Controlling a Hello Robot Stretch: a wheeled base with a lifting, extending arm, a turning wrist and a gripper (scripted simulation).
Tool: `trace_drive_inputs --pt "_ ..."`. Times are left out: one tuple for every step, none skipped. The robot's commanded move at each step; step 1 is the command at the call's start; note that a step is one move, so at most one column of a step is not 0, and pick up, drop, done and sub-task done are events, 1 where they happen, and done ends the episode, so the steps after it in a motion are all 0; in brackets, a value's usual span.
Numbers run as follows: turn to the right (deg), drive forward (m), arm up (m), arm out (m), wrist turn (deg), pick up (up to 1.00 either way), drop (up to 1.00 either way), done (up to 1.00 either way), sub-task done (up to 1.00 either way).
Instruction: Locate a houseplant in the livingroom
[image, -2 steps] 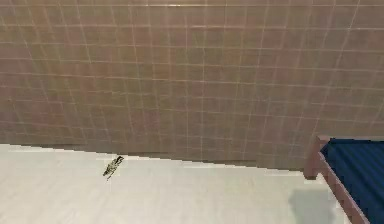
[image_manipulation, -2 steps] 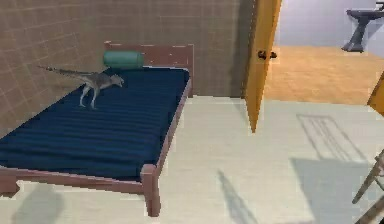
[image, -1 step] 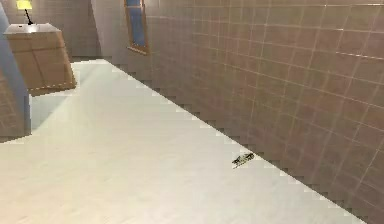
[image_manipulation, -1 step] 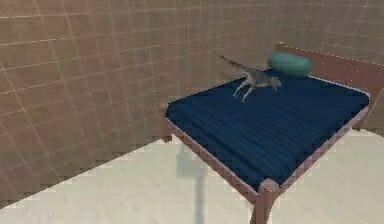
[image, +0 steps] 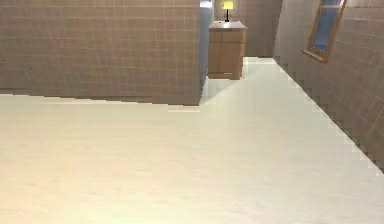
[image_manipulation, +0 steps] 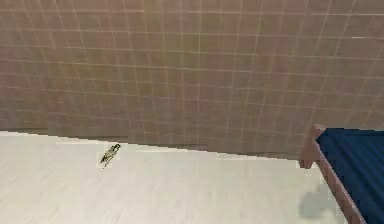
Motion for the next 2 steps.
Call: trace_drive_inputs --pt "-39.0 0.00 0.00 0.00 0.0 0.00 0.00 0.00 0.00" --pt "0.0 1.00 0.00 0.00 0.0 0.00 0.00 0.00 0.00"
